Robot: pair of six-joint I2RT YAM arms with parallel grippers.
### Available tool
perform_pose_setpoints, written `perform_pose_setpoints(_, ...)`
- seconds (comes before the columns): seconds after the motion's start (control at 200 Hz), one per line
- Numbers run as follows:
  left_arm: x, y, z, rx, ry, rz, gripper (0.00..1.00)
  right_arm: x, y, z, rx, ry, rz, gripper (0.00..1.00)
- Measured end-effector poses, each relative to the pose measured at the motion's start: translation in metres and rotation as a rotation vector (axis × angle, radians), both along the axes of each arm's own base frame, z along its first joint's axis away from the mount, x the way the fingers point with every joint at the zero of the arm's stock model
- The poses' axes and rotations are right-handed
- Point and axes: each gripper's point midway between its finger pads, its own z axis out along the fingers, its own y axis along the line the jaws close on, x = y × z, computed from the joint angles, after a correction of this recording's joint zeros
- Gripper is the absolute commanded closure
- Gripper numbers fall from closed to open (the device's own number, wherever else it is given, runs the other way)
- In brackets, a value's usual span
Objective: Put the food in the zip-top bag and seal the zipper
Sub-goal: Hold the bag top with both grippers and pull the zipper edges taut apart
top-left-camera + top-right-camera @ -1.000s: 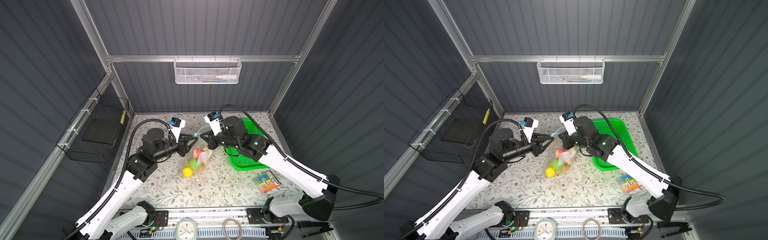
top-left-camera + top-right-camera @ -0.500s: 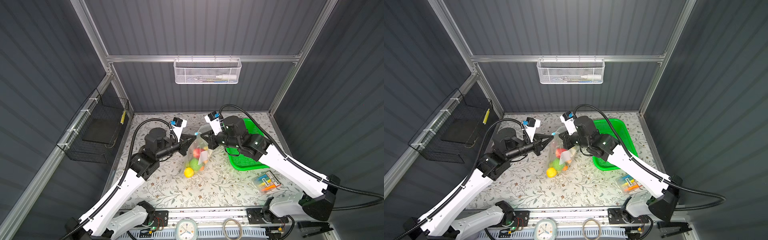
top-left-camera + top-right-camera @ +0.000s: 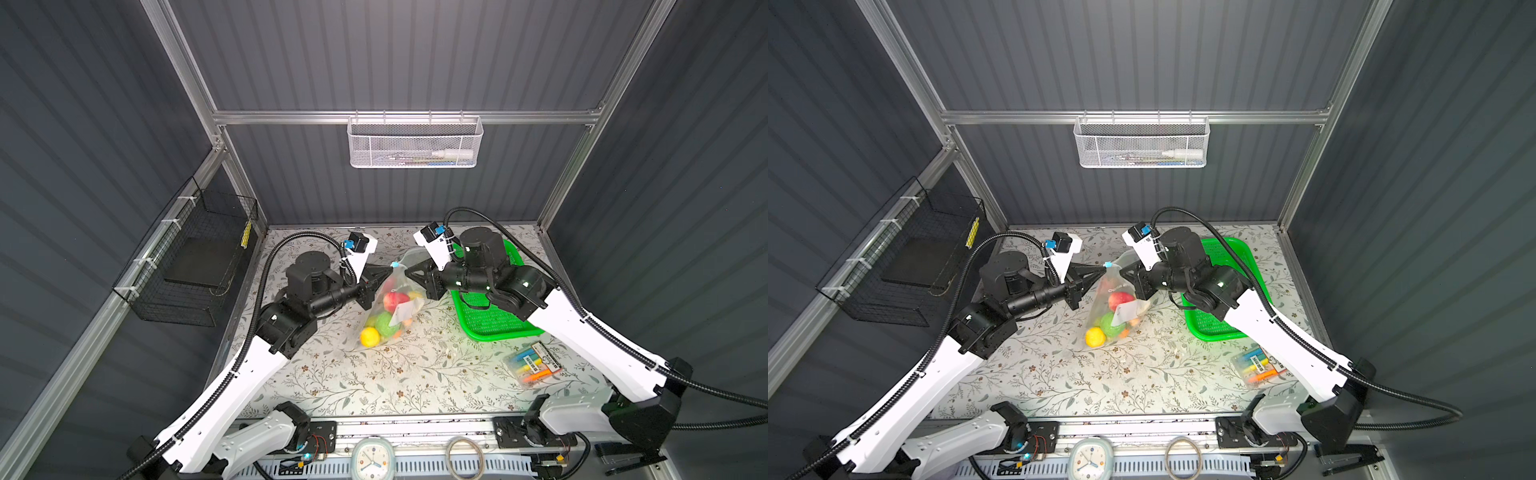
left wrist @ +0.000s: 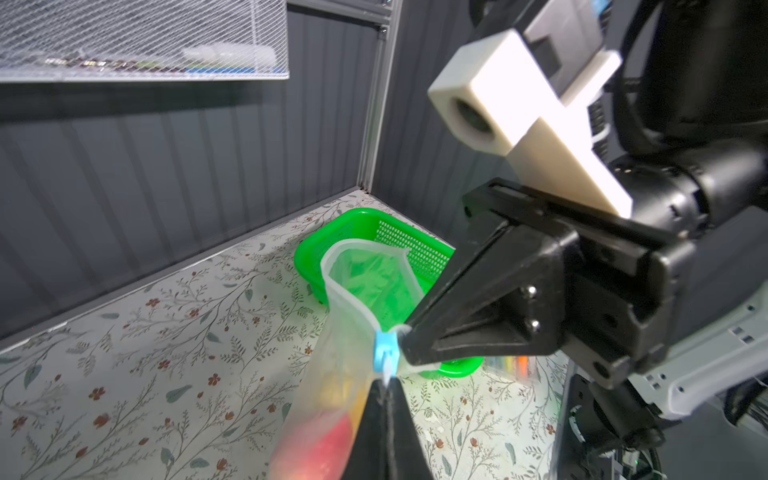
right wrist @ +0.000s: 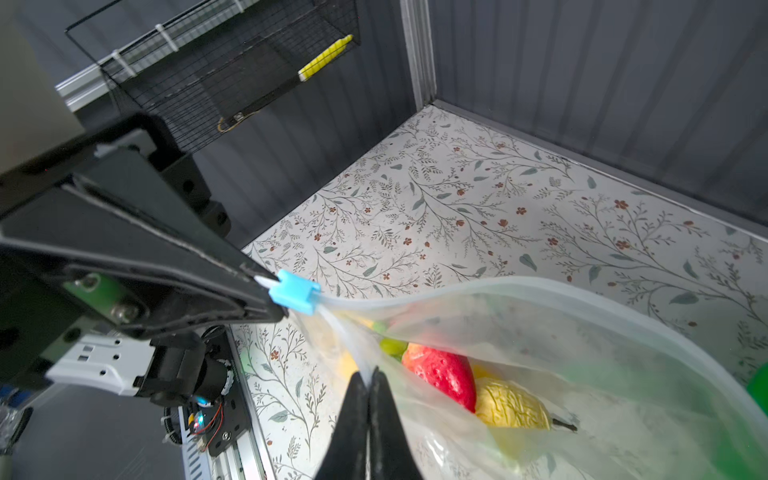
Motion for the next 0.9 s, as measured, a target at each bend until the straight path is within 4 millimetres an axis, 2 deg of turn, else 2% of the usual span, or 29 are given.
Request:
perform_pose_setpoints(0.06, -0.004, -0.004, 0.008, 0.008, -0.022, -0.044, 1.00, -0.006, -0.001, 0.006, 0.001, -0.038, 0.034, 0.73)
perform_pose_setpoints(0.135, -0.008, -0.010, 0.008, 0.023, -0.028, -0.093, 1.00, -0.014, -0.005, 0.015, -0.001, -0.092, 0.069, 0.66)
perform_pose_setpoints(0.33, -0.007, -0.023, -0.025, 0.105, 0.044, -0.171, 1.00, -0.023, -0.020, 0.036, -0.025, -0.275, 0.134, 0.55)
perform_pose_setpoints(0.43, -0.006, -0.025, -0.037, 0.135, 0.069, -0.187, 1.00, -0.023, -0.025, 0.040, -0.037, -0.340, 0.172, 0.52)
perform_pose_setpoints(0.54, -0.008, -0.025, -0.041, 0.150, 0.078, -0.201, 1.00, -0.021, -0.025, 0.036, -0.051, -0.370, 0.219, 0.50)
perform_pose_setpoints(0.69, -0.011, -0.025, -0.037, 0.147, 0.068, -0.215, 1.00, -0.014, -0.024, 0.025, -0.052, -0.360, 0.284, 0.50)
perform_pose_setpoints(0.9, -0.014, -0.028, -0.037, 0.142, 0.078, -0.241, 1.00, -0.010, -0.014, 0.006, -0.052, -0.321, 0.374, 0.49)
